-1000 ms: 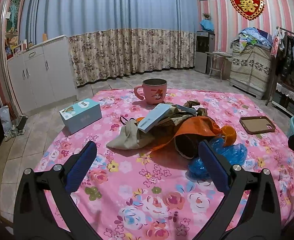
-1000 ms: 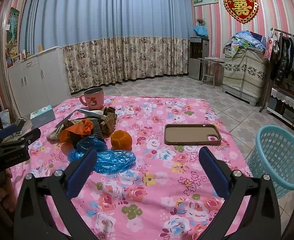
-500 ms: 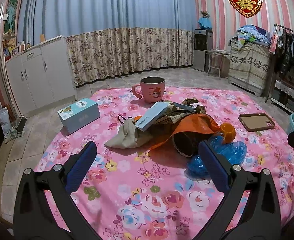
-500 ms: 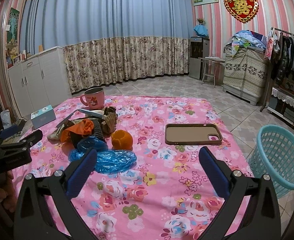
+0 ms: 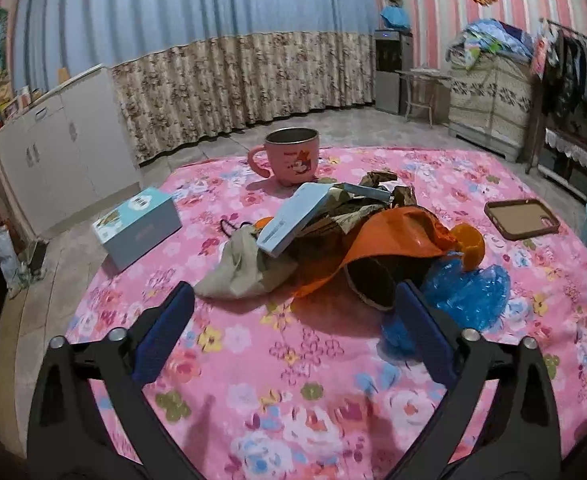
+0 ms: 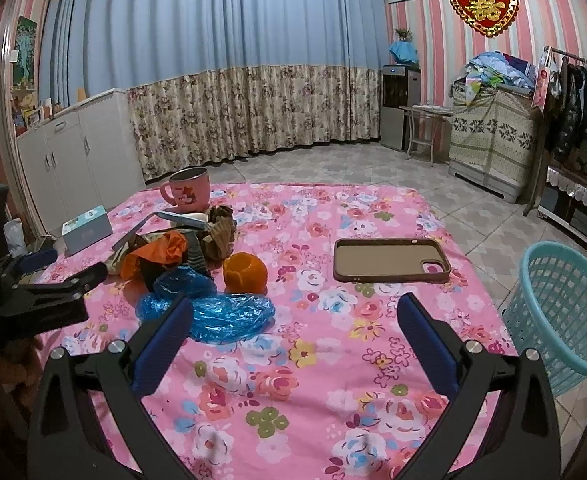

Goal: Collect trash
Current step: 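Grasp the orange plastic bag with the left tool while the right tool grasps the blue plastic bag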

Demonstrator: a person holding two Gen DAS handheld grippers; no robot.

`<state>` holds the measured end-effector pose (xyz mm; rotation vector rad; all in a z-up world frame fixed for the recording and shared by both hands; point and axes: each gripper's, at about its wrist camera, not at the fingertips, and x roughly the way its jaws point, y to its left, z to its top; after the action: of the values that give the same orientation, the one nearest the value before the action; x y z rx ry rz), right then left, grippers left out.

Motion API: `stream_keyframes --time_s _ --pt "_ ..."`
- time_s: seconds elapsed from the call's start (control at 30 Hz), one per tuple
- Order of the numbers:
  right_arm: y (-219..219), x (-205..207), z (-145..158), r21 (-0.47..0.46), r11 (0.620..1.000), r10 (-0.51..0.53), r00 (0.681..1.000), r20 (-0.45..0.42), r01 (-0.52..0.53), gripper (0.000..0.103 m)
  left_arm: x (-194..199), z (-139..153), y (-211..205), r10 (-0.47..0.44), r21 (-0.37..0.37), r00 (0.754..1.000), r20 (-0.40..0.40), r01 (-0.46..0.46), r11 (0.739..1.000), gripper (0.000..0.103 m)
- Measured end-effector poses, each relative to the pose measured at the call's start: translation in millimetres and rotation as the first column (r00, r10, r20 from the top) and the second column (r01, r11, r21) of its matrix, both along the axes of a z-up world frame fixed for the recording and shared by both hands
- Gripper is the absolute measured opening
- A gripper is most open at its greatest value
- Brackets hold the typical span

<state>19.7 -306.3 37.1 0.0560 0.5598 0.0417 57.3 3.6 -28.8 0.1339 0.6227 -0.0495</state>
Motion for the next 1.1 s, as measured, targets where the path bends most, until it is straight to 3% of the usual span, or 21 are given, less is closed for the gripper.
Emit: stream_keyframes --time_s 0.1,0.17,0.33,0.4,0.47,0.53,0.63,0.8,0.9,1.1 --pt "-0.4 3.2 -2.0 0.014 1.000 0.002 1.000 -0.016 -0.002 0.099 14.3 -7.1 -6.0 -0.045 0.022 0.998 -0.039 0.046 0.999 0.079" --pt "0.8 4.3 -2.9 0.017 1.000 0.006 1.000 -0.022 -0.006 0.099 21.5 -12.8 -8.0 -0.047 0.045 0.997 -0.064 0.050 0.998 0.063" --pt "6.3 8.1 -5.6 0.014 1.000 0.019 0.999 -0.034 -0.019 0.099 37.4 -21.5 -5.0 -0.037 0.021 0.994 -0.106 0.040 0.999 0.054" --pt "9.5 11.0 -7.9 0.014 1.000 0.029 0.998 -0.047 -0.028 0.099 42.0 -24.7 -5.4 -0.052 0.006 0.990 -0.130 0.054 0.999 0.040" --pt "14.4 14.7 -11.0 0.006 0.999 0.042 0.997 -0.063 -0.042 0.099 48.0 -29.4 -7.2 -0.086 -0.019 0.982 -0.167 0.084 0.996 0.013" --pt "19.3 18.8 -14.8 0.010 0.999 0.054 0.995 -0.081 -0.054 0.099 51.1 -31.0 -8.3 -0.116 -0.051 0.976 -0.184 0.108 0.993 0.003" --pt "27.3 29.9 -21.2 0.026 0.998 0.068 0.992 -0.110 -0.065 0.099 46.6 -23.9 -6.0 -0.136 -0.092 0.979 -0.154 0.123 0.988 0.000" --pt "51.4 50.7 -38.0 0.098 0.985 0.158 0.968 -0.193 -0.141 0.099 31.0 -0.9 10.0 -0.059 -0.102 0.998 -0.029 0.056 0.993 0.000" --pt "76.3 58.6 -46.5 0.071 0.978 0.205 0.955 -0.214 -0.194 0.099 23.8 5.8 25.2 -0.024 -0.161 1.000 -0.005 0.023 0.987 0.000" --pt "113.0 81.1 -63.9 0.027 0.970 0.242 0.933 -0.265 -0.243 0.099 16.4 11.5 40.2 0.010 -0.190 1.000 0.023 -0.006 0.982 0.000"
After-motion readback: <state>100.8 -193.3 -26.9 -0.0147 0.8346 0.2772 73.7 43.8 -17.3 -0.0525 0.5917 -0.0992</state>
